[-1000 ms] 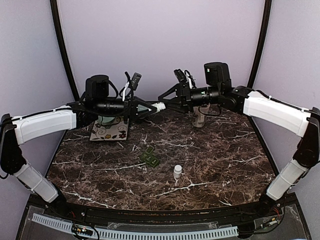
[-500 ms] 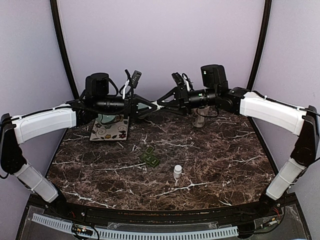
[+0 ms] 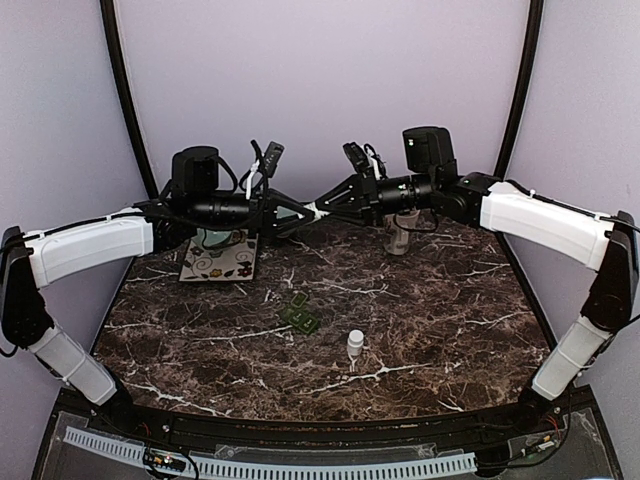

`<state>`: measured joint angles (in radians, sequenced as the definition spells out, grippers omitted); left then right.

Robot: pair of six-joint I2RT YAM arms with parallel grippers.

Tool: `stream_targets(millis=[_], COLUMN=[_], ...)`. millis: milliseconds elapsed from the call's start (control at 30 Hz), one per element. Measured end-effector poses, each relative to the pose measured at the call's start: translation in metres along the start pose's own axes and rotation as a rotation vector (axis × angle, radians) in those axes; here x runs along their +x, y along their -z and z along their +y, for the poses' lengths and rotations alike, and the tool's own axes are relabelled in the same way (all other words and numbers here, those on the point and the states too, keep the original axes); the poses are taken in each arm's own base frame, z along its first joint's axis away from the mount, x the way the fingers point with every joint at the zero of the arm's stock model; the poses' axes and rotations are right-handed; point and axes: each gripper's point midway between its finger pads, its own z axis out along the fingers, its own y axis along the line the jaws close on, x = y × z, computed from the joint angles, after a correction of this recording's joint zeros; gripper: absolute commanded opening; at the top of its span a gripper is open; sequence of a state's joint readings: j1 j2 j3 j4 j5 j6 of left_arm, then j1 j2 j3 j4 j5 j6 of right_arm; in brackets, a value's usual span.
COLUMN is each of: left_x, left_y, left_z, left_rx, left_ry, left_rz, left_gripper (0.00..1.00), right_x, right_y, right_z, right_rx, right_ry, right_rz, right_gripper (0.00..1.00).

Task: Sort the pills into containers
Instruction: Unscrew the lid of the pill bottle.

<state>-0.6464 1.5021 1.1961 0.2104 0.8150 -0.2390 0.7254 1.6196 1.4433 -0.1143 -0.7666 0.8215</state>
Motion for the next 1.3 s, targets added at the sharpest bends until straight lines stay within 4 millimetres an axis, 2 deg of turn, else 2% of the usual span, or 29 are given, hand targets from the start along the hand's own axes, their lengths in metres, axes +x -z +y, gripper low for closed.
stream_targets(millis=[300,567,800,1300], left_x=[-0.003,-0.013,-0.016,-0.018], left_y=[-0.001,-0.004,-0.006,-0.005], left_z=[-0.005,-0.022,-0.032,-0.040], left_rx=[0.060,0.240,0.346,0.468], left_ry=[0.067,0.199,0.301,0.447], left_rz=[-0.010,-0.027,-0.013,0.008], left_gripper=[0.00,0.00,0.00,0.00], right_x=[0.001,0.006,0.010,0.012], right_y=[0.002,0.019,0.025,0.027], right_z=[0.004,0.024,0.033,0.039], right_rx=[-0.015,-0.047,-0.065,-0.032], right_ry=[0.101,0.328,0.480,0.651], right_rz=[0.008,-0.034,-0.057,-0.074], right_gripper=[0.00,0.00,0.00,0.01])
